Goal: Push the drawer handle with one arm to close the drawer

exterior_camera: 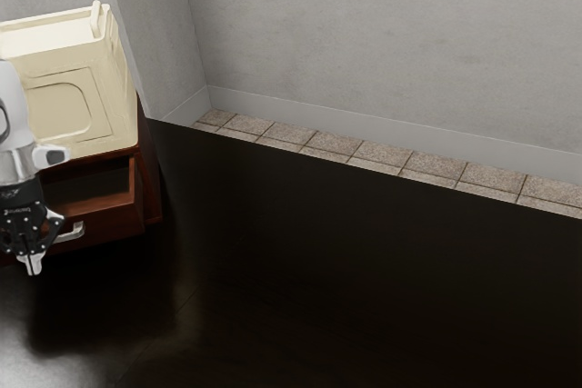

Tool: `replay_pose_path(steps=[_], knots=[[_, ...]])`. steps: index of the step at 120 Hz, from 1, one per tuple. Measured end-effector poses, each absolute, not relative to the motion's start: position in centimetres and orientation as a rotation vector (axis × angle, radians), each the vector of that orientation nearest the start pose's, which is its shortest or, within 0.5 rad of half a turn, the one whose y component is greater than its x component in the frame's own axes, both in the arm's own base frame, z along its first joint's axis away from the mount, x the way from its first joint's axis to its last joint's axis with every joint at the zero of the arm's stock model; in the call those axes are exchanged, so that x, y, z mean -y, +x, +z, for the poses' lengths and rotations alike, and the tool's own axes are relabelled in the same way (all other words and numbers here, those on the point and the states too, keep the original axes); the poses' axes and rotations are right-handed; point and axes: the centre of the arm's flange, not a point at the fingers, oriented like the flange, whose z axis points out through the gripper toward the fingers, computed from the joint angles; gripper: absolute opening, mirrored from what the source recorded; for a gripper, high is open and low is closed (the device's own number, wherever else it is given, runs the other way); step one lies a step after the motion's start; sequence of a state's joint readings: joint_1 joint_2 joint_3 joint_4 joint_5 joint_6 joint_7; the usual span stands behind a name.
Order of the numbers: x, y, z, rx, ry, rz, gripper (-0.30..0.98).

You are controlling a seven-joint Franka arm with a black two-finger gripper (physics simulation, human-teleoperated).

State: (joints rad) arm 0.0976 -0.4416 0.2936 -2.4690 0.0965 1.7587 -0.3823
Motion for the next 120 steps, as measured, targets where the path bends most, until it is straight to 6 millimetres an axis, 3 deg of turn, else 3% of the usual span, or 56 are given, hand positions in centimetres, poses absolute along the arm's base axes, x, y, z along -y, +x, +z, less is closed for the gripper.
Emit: replay_pose_path(steps=[44,62,90,120], knots=[[-18.3,37.8,41.8,1.303,-2.835,0.249,-0.09],[-19.0,38.4,40.1,1.362,-2.788,0.266,-0.09],[-21.1,39.1,39.4,1.413,-2.728,0.128,-0.08],[-21.8,41.8,39.1,1.391,-2.709,-0.029,-0.08]])
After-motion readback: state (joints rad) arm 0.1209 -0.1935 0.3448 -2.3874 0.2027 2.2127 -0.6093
